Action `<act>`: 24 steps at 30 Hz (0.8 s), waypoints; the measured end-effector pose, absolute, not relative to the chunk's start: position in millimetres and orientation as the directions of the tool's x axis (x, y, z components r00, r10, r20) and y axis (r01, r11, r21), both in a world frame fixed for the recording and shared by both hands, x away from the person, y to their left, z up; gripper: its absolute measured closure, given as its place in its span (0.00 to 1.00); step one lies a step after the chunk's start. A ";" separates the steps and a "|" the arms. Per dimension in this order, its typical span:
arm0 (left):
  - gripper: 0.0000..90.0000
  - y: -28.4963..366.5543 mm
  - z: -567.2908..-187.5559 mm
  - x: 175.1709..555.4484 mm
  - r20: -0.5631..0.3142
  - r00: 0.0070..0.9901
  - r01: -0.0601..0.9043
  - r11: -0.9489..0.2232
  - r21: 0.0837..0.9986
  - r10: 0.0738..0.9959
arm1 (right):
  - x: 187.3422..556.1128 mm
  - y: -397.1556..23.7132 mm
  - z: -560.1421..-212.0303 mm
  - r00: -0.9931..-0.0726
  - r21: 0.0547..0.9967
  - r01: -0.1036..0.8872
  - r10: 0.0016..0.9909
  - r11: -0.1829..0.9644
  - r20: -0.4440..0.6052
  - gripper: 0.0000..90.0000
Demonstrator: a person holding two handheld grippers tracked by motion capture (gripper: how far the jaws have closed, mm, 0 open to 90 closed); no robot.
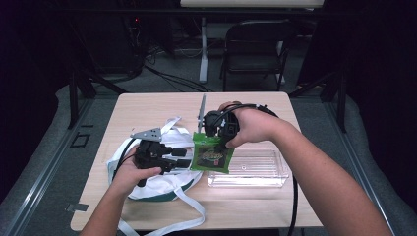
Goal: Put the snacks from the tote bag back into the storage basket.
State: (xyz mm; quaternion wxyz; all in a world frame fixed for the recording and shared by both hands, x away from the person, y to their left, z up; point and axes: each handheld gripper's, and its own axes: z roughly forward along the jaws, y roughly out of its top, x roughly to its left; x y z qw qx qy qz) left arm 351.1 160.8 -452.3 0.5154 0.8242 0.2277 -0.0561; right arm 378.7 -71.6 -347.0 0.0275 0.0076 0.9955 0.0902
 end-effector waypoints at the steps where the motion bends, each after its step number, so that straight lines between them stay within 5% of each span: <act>1: 0.54 161.1 -452.3 351.2 -0.327 0.890 0.433 -0.365 0.824 0.318 | 379.3 -74.3 -346.5 -0.998 0.184 0.018 0.029 0.983 -0.056 0.84; 24: 0.55 170.0 -456.3 357.4 -0.299 0.857 0.458 -0.358 0.814 0.419 | 391.2 -107.2 -341.4 -0.991 0.154 0.061 0.078 0.986 -0.109 0.84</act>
